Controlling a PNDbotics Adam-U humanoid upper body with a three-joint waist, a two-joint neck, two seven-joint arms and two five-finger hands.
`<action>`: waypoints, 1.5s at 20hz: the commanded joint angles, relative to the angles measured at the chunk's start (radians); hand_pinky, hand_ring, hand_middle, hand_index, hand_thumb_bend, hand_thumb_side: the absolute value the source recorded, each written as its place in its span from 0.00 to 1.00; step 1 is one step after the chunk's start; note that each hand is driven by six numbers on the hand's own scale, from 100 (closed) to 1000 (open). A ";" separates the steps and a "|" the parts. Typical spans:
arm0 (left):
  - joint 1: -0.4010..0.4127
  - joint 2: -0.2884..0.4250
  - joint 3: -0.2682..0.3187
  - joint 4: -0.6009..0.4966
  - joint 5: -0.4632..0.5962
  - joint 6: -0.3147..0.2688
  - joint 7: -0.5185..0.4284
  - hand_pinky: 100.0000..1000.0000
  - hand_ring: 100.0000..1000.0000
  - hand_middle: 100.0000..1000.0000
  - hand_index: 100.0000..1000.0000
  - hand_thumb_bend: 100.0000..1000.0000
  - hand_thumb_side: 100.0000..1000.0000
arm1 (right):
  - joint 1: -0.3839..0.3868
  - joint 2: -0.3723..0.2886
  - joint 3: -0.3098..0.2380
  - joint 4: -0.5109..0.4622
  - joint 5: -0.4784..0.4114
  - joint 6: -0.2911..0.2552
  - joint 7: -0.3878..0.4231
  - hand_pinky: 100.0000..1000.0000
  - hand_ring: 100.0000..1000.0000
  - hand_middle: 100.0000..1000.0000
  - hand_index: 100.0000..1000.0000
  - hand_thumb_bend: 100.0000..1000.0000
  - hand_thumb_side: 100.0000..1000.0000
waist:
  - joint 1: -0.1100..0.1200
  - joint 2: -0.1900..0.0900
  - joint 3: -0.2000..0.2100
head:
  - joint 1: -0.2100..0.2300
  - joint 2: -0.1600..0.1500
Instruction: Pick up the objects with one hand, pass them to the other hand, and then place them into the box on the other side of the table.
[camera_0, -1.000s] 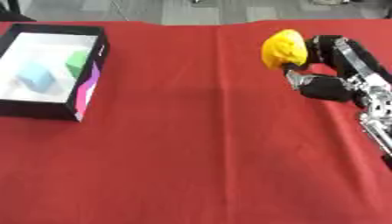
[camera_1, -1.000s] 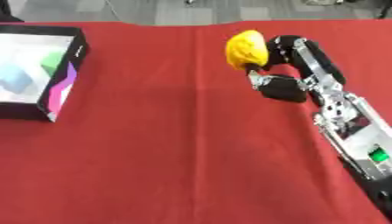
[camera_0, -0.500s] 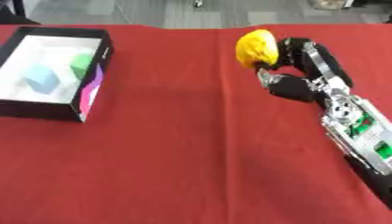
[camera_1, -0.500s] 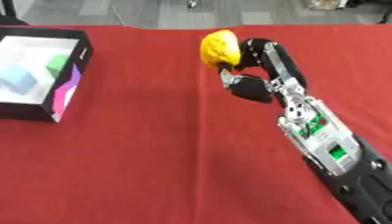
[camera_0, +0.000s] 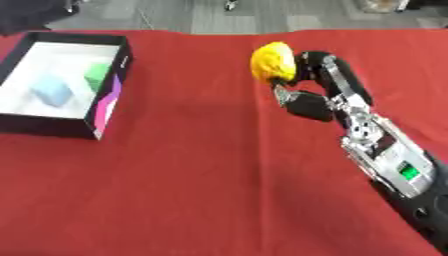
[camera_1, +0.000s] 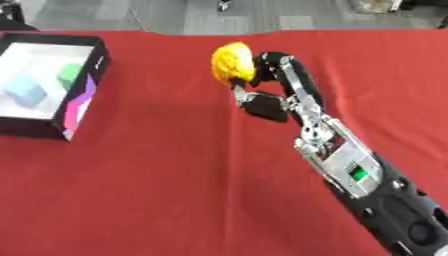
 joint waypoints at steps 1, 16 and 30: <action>-0.041 -0.006 -0.026 -0.021 -0.061 0.040 -0.121 0.84 0.76 0.77 0.84 0.05 0.61 | -0.018 0.006 0.010 0.008 0.024 -0.017 0.009 0.74 0.54 0.29 0.45 0.00 0.00 | 0.016 -0.032 0.003 | 0.002 -0.002; -0.101 -0.082 -0.130 -0.021 -0.284 0.083 -0.362 0.84 0.79 0.79 0.85 0.16 0.58 | -0.031 0.035 0.040 0.048 0.089 -0.049 0.000 0.75 0.54 0.29 0.45 0.00 0.00 | 0.022 -0.028 0.024 | -0.012 -0.002; -0.120 -0.182 -0.158 0.046 -0.370 0.065 -0.475 0.85 0.80 0.79 0.86 0.29 0.69 | -0.058 0.048 0.063 0.033 0.149 -0.044 0.040 0.75 0.55 0.30 0.46 0.00 0.00 | 0.019 -0.020 0.025 | -0.012 -0.002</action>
